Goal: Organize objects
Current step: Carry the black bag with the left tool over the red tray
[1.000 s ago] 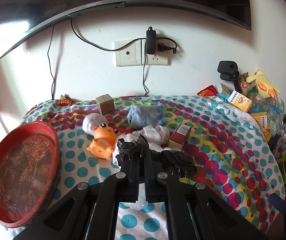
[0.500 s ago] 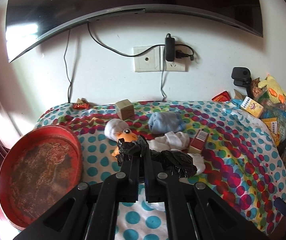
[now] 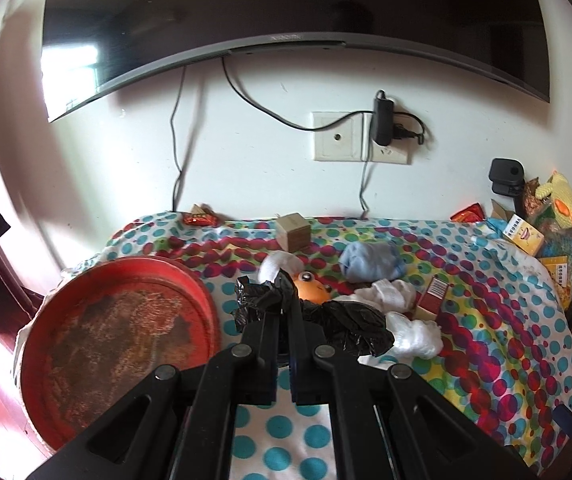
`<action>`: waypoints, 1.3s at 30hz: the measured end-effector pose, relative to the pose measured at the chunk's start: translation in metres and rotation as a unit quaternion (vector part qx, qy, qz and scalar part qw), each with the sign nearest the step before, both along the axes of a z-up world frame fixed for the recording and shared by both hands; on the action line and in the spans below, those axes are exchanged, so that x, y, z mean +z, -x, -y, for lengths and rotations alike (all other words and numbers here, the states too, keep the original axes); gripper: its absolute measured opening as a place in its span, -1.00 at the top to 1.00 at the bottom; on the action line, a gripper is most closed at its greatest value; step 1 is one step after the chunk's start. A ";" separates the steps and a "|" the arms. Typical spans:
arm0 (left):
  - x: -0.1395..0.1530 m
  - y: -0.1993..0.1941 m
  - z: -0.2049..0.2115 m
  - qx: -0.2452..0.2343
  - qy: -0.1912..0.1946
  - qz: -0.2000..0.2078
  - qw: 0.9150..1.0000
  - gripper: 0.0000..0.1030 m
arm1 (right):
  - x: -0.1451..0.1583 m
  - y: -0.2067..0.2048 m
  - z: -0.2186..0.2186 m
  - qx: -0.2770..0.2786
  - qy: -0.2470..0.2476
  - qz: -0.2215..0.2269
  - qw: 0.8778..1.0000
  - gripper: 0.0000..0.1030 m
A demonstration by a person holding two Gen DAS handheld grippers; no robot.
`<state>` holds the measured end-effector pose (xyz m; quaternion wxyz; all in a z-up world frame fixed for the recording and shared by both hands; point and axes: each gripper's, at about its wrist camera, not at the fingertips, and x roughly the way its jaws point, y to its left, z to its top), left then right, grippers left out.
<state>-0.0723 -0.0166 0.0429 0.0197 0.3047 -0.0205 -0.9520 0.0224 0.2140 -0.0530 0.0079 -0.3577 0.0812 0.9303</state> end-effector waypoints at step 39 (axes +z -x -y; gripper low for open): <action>-0.019 0.024 0.311 0.258 -0.111 0.052 0.958 0.95 | -0.006 0.004 0.015 0.016 -0.016 0.006 1.000 -1.00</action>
